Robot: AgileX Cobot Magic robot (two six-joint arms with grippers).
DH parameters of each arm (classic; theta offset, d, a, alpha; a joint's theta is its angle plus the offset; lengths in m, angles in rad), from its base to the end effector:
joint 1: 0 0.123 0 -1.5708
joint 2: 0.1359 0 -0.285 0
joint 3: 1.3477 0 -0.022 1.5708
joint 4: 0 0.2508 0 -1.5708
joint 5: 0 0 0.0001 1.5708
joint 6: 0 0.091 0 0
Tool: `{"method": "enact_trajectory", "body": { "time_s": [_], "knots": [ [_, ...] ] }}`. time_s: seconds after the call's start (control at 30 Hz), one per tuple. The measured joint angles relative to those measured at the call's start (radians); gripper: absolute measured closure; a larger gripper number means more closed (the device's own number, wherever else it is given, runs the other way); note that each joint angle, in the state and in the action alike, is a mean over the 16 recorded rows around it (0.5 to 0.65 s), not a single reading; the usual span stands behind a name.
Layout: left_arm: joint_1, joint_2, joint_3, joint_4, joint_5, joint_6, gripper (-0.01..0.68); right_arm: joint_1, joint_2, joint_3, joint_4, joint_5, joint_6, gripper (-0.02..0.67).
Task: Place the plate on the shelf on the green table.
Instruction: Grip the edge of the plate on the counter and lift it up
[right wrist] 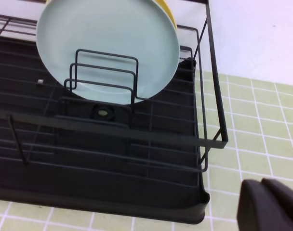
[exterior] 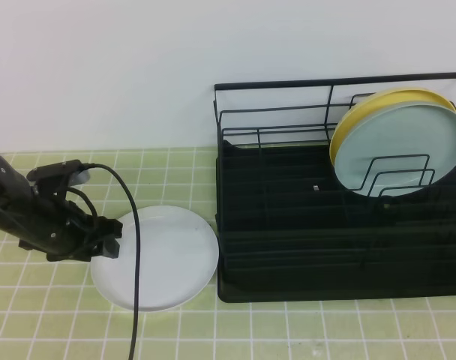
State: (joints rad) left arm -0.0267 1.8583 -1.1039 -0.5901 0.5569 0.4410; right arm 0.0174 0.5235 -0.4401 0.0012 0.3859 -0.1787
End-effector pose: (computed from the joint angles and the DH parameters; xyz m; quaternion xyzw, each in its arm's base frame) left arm 0.3628 -0.0365 0.1657 0.0076 0.9670 -0.1559 0.2014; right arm 0.1098 0.0020 0.2865 -0.0808 0.8246 -0.0446 0.5582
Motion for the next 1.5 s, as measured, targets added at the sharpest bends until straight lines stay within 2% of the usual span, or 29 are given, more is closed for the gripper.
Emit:
{"method": "enact_trajectory", "body": {
  "time_s": [0.37,1.07,1.5],
  "knots": [
    [0.0,0.0,0.0,0.021,-0.004,0.003,0.338,0.0,0.0,0.001,0.006,0.0,0.0,0.65],
    [0.0,0.026,-0.001,0.047,0.006,-0.03,0.457,0.0,0.0,0.009,0.01,0.0,0.0,0.65],
    [0.001,0.043,-0.032,0.057,0.061,-0.053,0.625,0.0,0.0,0.011,0.01,0.0,0.0,0.65]
  ]
}}
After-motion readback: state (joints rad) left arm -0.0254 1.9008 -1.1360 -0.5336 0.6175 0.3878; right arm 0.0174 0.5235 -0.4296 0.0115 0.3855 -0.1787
